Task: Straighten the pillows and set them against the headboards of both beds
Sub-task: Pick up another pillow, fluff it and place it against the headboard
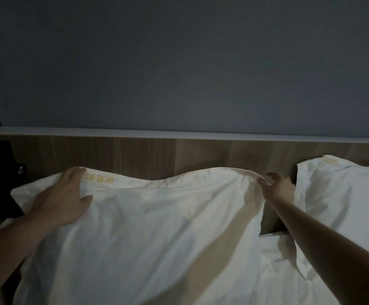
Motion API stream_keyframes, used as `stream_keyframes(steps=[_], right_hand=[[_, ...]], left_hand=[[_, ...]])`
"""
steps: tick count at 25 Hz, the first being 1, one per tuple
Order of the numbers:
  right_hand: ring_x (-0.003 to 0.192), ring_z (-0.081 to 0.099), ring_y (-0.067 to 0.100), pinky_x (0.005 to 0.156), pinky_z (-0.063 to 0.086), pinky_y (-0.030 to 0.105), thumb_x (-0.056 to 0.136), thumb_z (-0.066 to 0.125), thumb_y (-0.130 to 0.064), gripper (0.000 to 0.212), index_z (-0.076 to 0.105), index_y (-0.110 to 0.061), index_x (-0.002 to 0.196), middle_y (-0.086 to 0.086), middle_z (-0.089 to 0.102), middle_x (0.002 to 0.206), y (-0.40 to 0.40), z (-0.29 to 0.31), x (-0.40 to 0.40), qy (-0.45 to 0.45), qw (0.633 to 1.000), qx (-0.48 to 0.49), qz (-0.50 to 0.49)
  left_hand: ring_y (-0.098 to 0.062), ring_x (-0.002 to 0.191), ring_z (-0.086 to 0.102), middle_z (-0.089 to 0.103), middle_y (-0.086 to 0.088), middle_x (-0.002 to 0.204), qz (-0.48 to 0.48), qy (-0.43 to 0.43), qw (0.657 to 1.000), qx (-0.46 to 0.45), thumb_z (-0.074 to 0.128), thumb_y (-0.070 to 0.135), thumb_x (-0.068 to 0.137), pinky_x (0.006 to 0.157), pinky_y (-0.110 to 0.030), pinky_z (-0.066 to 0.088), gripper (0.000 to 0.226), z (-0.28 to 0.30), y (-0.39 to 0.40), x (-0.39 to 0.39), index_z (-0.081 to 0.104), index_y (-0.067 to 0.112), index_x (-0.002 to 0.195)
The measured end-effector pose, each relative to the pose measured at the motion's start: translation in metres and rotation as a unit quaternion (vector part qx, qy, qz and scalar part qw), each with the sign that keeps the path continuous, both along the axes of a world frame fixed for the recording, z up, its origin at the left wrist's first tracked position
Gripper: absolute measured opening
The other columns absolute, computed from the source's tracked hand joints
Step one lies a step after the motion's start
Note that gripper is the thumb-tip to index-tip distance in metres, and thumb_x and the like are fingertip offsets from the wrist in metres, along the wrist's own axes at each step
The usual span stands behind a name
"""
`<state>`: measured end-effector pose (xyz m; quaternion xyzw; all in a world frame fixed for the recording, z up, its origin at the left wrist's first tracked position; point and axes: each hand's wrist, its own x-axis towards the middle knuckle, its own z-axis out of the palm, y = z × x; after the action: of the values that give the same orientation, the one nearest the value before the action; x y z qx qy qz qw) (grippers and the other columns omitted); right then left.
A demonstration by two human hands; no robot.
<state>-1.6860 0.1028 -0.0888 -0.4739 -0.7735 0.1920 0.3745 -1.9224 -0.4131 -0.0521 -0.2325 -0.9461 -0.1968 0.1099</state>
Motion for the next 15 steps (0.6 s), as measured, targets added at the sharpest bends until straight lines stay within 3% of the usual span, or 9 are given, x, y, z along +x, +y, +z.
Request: stream_keyframes(steps=[3,5,6,8,10,12,15], right_hand=[[0.104,0.07,0.037,0.078,0.049,0.032,0.095,0.063,-0.037,0.032,0.08,-0.018,0.113,0.014,0.078,0.108,0.003,-0.007,0.014,0.028,0.998,-0.053,0.002],[0.098,0.073,0.036,0.082,0.056,0.035,0.095,0.063,-0.035,0.029,0.081,-0.016,0.108,0.014,0.08,0.097,0.005,0.004,0.013,0.093,0.992,-0.079,-0.009],[0.092,0.075,0.035,0.084,0.06,0.039,0.095,0.064,-0.034,0.028,0.081,-0.015,0.105,0.013,0.08,0.09,0.006,0.015,0.01,0.131,0.987,-0.094,-0.008],[0.079,0.077,0.031,0.083,0.064,0.047,0.093,0.065,-0.033,0.025,0.081,-0.015,0.101,0.009,0.079,0.08,0.009,0.042,0.001,0.215,0.969,-0.122,-0.002],[0.08,0.076,0.031,0.084,0.063,0.046,0.091,0.064,-0.033,0.026,0.082,-0.015,0.099,0.01,0.08,0.082,0.014,0.065,-0.013,0.238,0.967,-0.085,-0.009],[0.085,0.074,0.032,0.084,0.06,0.038,0.094,0.061,-0.032,0.027,0.082,-0.016,0.095,0.011,0.08,0.086,0.012,0.077,-0.024,0.201,0.979,-0.036,-0.011],[0.098,0.073,0.031,0.088,0.058,0.036,0.096,0.06,-0.028,0.023,0.08,-0.017,0.102,0.012,0.079,0.101,0.006,0.069,-0.035,0.112,0.993,-0.047,-0.004]], left_hand=[[-0.031,0.132,0.056,0.049,-0.009,0.153,0.029,-0.014,0.996,-0.082,0.06,0.045,0.096,0.101,-0.041,0.048,0.064,0.004,0.0,-0.011,0.04,0.021,0.152],[-0.026,0.105,0.066,0.065,-0.003,0.117,0.008,0.012,0.993,-0.121,0.06,0.041,0.096,0.09,-0.039,0.053,0.018,0.001,0.002,-0.022,0.066,0.032,0.11],[-0.024,0.088,0.065,0.062,0.001,0.095,-0.005,0.03,0.993,-0.112,0.064,0.034,0.093,0.08,-0.039,0.055,0.008,-0.002,0.002,-0.031,0.066,0.034,0.086],[-0.024,0.069,0.061,0.055,0.005,0.074,0.002,0.047,0.998,-0.051,0.074,0.028,0.086,0.068,-0.04,0.053,0.026,-0.023,-0.001,-0.075,0.061,0.036,0.065],[-0.027,0.072,0.064,0.058,0.005,0.075,-0.002,0.048,0.998,0.032,0.073,0.039,0.084,0.07,-0.041,0.053,0.018,-0.035,-0.007,-0.101,0.066,0.037,0.068],[-0.029,0.079,0.065,0.061,0.004,0.081,0.012,0.049,0.994,0.098,0.068,0.048,0.084,0.075,-0.044,0.053,0.016,-0.032,-0.01,-0.087,0.069,0.037,0.073],[-0.028,0.078,0.064,0.061,0.003,0.086,0.03,0.041,0.993,0.11,0.075,0.036,0.083,0.072,-0.046,0.056,0.017,-0.02,-0.001,-0.047,0.063,0.033,0.072]])
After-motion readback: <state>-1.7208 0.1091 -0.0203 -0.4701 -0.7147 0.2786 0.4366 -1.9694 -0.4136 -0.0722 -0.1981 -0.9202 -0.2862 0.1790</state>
